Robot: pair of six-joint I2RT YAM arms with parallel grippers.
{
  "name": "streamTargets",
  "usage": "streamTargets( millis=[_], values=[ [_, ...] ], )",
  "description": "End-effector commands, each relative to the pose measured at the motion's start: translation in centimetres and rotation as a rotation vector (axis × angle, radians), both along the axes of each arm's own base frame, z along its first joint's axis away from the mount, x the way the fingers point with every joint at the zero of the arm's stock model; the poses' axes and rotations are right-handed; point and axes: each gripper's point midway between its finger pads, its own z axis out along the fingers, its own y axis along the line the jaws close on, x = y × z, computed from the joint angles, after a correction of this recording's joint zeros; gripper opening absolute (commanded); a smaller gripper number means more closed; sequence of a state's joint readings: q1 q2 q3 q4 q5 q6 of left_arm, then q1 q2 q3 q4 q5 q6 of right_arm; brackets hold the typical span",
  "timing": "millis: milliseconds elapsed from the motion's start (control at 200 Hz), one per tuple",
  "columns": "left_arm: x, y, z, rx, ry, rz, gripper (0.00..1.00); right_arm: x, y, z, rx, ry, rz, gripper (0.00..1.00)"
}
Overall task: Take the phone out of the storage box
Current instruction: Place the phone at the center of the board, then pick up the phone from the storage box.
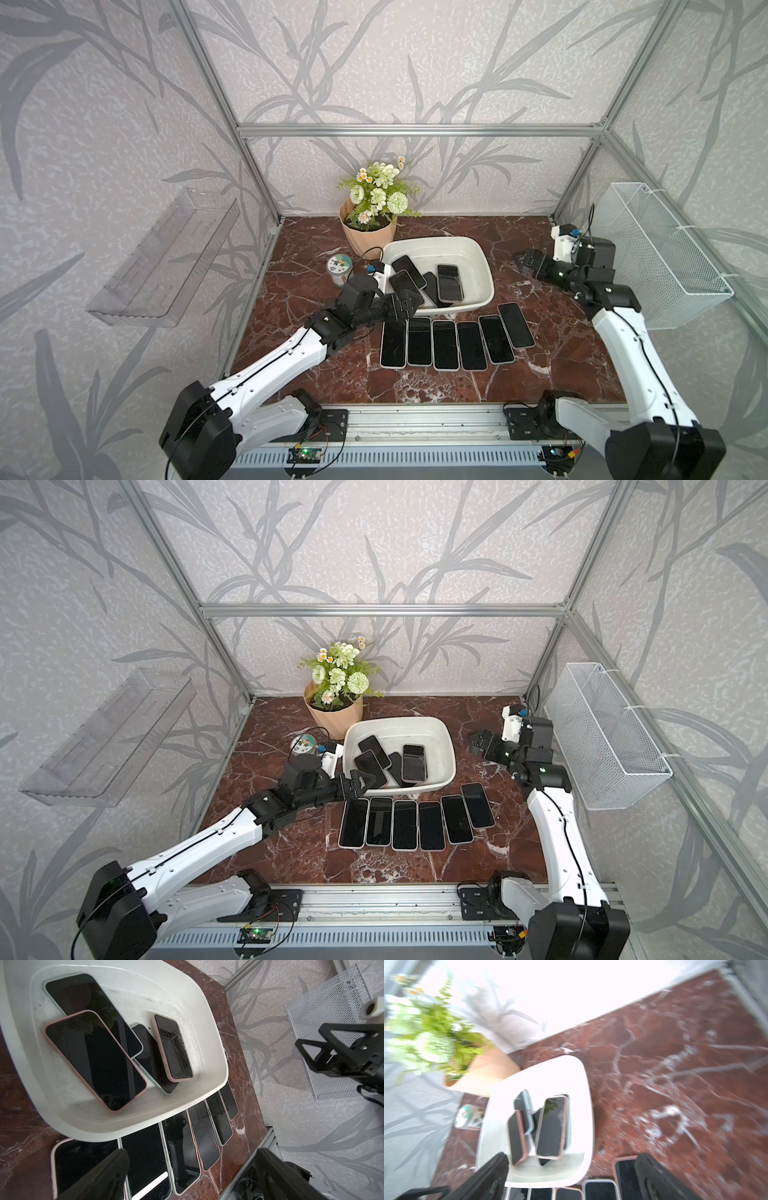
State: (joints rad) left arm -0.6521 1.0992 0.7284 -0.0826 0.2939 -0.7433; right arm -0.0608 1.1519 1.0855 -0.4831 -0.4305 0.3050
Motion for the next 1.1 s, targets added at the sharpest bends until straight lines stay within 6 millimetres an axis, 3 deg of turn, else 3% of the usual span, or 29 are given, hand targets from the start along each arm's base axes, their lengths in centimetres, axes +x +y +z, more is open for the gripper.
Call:
streamTargets(
  millis=[0,75,205,380,495,780,1095],
  values=[
    [0.1,0.9,0.2,0.033,-0.039,0.016,1.00,-0.3,5.4,-2.5,-0.055,0.128,0.218,0.99],
    [0.1,1.3,0.3,0.037,-0.043,0.024,1.00,0.1,7.8,-4.4,-0.138,0.177,0.268,0.99],
    [-0.2,2.4,0.7,0.040,-0.048,0.048,1.00,1.6,11.2,-7.6,-0.125,0.263,0.297,0.99],
    [-1.0,5.0,0.9,0.048,-0.068,0.104,1.00,3.3,12.7,-12.9,-0.318,0.415,0.243,0.99],
    [-1.5,6.2,0.6,0.034,-0.059,0.137,1.00,4.1,13.3,-16.0,-0.325,0.509,0.221,0.99],
    [-1.8,7.3,-0.6,0.028,-0.032,0.156,1.00,5.5,15.0,-19.9,-0.386,0.558,0.215,0.99],
    [-1.5,7.1,-1.2,0.034,-0.012,0.141,1.00,6.9,16.5,-21.6,-0.361,0.574,0.204,1.00]
  ],
)
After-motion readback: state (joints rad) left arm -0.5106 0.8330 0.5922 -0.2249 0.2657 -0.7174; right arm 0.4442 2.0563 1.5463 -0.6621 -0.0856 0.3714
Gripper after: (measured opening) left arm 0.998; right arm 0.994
